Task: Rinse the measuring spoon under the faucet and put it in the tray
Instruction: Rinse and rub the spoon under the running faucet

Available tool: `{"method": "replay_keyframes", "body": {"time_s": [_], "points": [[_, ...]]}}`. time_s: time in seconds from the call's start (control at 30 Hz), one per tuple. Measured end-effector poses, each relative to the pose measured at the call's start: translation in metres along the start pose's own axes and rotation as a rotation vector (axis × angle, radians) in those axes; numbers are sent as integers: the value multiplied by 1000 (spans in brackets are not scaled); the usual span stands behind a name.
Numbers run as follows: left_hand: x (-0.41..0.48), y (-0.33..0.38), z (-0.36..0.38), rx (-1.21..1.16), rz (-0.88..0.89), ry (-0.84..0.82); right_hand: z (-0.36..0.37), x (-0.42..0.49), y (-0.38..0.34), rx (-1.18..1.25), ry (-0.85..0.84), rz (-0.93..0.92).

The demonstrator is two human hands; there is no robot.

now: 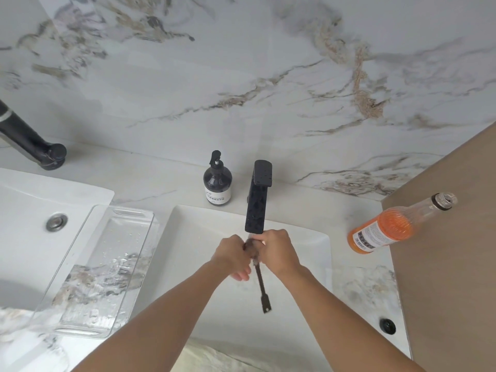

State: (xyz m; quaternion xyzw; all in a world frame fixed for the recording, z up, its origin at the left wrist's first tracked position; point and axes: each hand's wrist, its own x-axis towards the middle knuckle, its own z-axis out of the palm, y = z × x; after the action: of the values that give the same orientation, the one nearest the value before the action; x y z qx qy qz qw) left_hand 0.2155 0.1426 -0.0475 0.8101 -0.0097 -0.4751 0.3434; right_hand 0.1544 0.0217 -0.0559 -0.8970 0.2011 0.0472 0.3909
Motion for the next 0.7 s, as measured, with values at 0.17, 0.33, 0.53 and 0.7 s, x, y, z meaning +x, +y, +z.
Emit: {"method": "replay_keyframes", "body": {"time_s": [0.17,0.33,0.53,0.7], "points": [[8,0,6,-724,-86,-145,9,-5,-6,104,-42,225],[9,-14,6,-474,-2,-138,-9,-2,-4,-515,-195,-42],[12,-7,-10,-343,100,-86,-30,20,-9,-533,-228,-62],[13,-1,15,-835,-3,-8,11,1,-20,-164,-107,268]]}}
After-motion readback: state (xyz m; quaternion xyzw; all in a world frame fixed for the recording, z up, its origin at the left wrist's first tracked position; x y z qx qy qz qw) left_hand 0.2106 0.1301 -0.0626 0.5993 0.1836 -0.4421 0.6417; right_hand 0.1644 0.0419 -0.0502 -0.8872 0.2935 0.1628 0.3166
